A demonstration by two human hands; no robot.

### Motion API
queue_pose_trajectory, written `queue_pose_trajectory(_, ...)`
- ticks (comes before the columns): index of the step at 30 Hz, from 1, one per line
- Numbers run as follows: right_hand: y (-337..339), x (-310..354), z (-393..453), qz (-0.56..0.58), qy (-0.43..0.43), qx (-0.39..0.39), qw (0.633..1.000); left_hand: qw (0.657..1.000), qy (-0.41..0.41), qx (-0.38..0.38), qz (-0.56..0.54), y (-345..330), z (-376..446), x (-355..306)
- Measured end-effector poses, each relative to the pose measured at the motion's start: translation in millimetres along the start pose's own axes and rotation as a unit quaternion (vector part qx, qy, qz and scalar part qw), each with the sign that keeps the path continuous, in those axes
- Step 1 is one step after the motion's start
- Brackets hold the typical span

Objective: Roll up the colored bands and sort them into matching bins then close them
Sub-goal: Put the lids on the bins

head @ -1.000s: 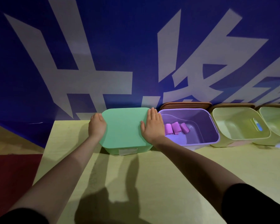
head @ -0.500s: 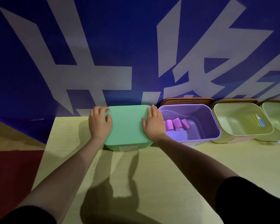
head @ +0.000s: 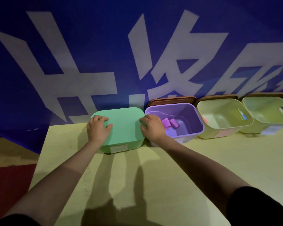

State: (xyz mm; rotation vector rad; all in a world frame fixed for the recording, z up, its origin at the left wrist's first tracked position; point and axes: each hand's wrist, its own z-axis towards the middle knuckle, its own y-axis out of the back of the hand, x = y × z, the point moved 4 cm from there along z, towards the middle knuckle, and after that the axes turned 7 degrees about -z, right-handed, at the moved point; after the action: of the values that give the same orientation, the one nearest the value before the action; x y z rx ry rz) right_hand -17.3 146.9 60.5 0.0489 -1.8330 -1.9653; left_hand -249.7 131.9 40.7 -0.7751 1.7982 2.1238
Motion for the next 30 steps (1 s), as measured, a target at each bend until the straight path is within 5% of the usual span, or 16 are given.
queue_pose_trajectory(4,30.8,-68.8,-25.3,0.099,-0.129,-0.082,0.983,0.992,0.018,-0.034,-0.120,-8.5,-0.3,-52.2)
queue_pose_trajectory(11,71.7,-189.4,-16.4,0.090,-0.267,-0.124,0.951,0.965,0.043,0.044,-0.256,-63.8,23.2,-147.7)
queue_pose_trajectory(18,74.1,-227.0,31.4,0.034,-0.158,-0.051,0.986,0.979,0.080,0.075,-0.173,-107.5,54.5,-166.6)
queue_pose_trajectory(30,69.5,-241.8,47.6,0.016,-0.102,-0.042,0.994,0.969,0.054,-0.011,-0.242,-117.7,55.3,-165.9)
